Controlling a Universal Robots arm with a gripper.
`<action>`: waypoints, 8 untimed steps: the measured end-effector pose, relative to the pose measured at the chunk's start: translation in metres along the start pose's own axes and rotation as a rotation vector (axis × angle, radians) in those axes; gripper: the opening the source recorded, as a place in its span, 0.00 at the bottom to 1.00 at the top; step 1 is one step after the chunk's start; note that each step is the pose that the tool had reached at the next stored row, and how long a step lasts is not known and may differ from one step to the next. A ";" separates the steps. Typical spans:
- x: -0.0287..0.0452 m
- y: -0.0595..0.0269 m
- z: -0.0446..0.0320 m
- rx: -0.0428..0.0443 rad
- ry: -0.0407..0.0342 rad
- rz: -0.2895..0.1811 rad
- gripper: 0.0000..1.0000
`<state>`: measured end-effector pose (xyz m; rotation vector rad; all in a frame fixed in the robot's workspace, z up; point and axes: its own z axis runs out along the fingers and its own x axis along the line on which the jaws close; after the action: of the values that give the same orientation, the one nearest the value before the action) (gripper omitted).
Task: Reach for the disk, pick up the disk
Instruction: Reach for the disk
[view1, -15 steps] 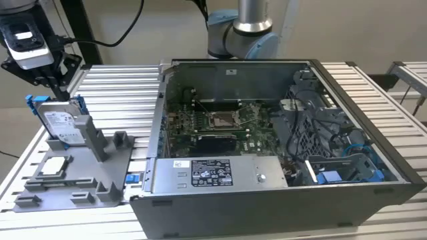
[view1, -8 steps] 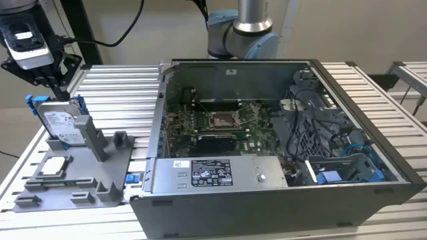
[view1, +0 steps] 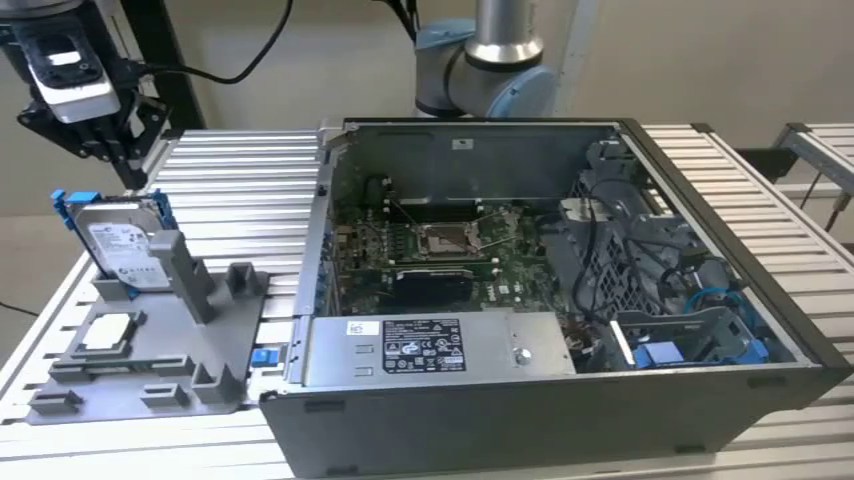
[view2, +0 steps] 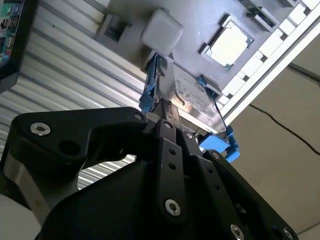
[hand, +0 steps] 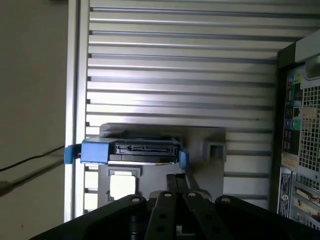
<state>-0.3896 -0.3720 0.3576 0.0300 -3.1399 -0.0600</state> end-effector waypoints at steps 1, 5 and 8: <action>-0.0001 0.0042 0.0002 0.0000 -0.0001 0.000 0.00; 0.0033 0.0153 0.0006 0.0000 0.0000 0.000 0.00; 0.0129 0.0166 0.0007 0.0000 0.0001 -0.002 0.00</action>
<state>-0.4028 -0.3557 0.3575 0.0331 -3.1399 -0.0600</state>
